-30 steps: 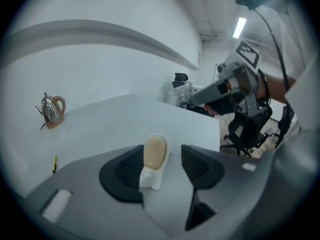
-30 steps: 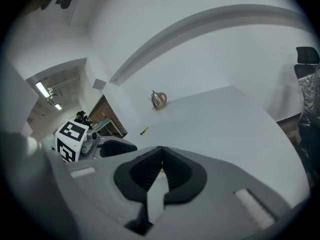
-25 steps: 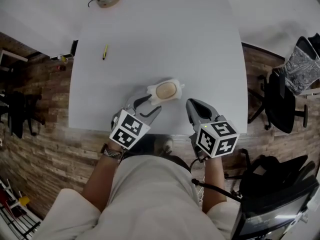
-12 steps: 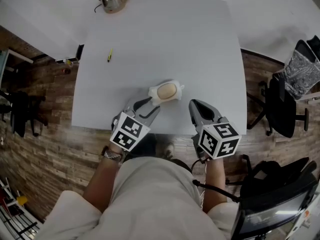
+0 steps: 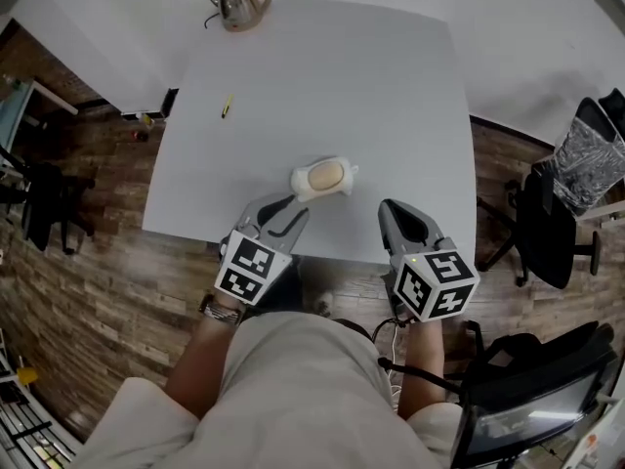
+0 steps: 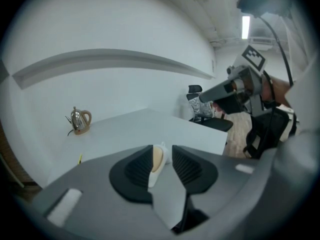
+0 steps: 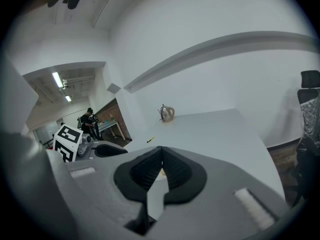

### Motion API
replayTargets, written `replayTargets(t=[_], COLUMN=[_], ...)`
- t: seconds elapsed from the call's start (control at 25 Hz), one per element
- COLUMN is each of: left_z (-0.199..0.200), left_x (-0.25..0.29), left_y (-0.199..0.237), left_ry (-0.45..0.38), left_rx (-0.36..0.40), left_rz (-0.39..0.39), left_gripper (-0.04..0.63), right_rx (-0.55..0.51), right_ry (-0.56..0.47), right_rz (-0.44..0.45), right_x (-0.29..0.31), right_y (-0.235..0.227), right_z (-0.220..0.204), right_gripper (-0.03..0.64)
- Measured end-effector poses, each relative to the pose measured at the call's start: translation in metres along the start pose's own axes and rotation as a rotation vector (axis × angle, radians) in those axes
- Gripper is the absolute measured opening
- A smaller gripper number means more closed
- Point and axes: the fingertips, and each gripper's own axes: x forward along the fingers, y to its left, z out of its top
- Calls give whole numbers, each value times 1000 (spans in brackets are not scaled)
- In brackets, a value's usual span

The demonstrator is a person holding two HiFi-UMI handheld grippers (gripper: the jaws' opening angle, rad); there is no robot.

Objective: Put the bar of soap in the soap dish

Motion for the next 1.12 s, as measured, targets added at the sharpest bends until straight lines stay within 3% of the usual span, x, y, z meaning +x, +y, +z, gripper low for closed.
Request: replayTargets(t=[0.32,0.68,1.12], left_z=[10,38,65], left_x=[-31,-49,-69], left_y=[-1,-3,17], left_ry=[-98,-146,-243], left_rx=[-93,-36,9], left_rz=[109,135,129], left_gripper=[78,43,6], right_rx=[-84,-163,-178], right_ry=[-26,-41,-78], right_rz=[7,11,-31], right_x=[-23,-27,-28], right_y=[7,20,38], right_z=[8,18,37], right_gripper=[3,3,3])
